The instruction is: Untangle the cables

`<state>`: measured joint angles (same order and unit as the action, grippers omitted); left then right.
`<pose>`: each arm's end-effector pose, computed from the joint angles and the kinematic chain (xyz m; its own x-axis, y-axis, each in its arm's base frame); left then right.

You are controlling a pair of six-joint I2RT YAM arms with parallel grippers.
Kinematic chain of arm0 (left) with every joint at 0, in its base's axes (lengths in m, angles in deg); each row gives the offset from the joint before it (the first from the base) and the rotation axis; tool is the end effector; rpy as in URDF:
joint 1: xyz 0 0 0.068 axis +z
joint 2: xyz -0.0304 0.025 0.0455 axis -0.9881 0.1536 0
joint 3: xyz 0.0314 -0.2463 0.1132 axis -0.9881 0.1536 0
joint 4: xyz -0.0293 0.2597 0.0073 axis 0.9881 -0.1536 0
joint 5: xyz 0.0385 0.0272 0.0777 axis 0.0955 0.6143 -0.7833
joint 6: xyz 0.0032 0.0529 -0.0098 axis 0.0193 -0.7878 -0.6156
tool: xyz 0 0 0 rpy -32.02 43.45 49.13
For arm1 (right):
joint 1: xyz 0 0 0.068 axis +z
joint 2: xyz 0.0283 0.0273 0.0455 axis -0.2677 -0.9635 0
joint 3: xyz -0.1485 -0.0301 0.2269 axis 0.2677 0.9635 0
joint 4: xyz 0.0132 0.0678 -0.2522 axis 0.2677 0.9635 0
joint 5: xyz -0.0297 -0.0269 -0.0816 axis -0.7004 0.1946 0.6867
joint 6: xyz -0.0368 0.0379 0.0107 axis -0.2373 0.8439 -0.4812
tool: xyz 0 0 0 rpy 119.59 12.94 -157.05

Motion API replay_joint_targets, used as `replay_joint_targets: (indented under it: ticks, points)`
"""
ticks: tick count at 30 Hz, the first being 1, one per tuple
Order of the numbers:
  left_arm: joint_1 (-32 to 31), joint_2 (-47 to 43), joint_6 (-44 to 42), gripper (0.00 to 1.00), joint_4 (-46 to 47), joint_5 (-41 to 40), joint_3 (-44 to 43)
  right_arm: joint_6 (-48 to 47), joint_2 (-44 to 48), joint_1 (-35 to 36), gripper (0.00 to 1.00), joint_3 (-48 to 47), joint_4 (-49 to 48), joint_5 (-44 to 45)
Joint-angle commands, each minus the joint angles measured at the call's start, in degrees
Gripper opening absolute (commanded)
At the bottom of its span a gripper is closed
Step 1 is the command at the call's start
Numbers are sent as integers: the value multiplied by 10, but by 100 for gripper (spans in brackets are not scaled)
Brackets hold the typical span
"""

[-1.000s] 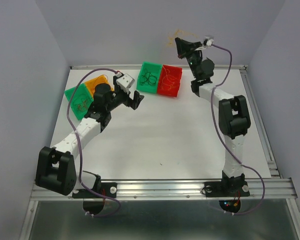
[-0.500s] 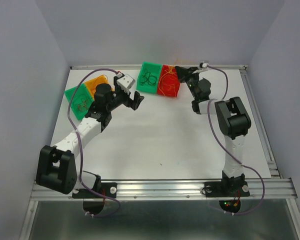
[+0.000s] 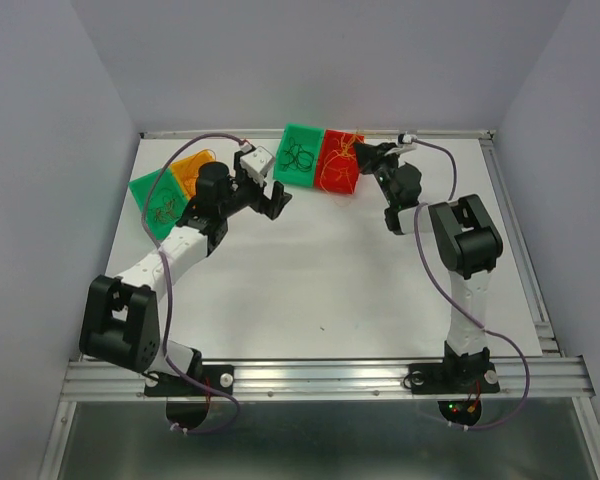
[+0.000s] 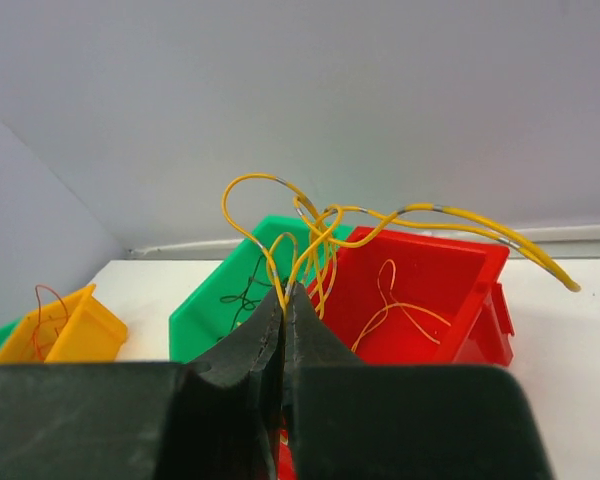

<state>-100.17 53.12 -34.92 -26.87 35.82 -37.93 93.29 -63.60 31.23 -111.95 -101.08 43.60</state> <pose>0.2952 -0.1192 0.3066 0.0933 0.1629 -0.9822 0.7241 0.6660 0.1793 0.4354 0.1257 0.1939 0.0792 0.4909 -0.8676 -0.4321 0.8012 0.4138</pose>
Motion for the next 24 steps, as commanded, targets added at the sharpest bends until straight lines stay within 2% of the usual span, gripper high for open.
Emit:
replay_joint_targets:
  ticks: [1, 12, 17, 22, 24]
  points:
    - [-1, 43, 1, 99, -15, 15, -60, -17, -1, -2, 1, -54, -5, 17]
    - [-23, 143, -4, 99, -52, -1, -130, -43, -37, 9, 1, -145, 184, 21]
    - [-28, 210, -4, 99, -98, -8, -209, -78, -74, 23, 1, -247, 325, 25]
    - [-28, 220, -1, 99, -103, -1, -221, -117, -129, 42, 1, -357, 488, 47]
    - [-28, 214, -2, 98, -101, -3, -215, -130, -141, 47, 1, -396, 520, 76]
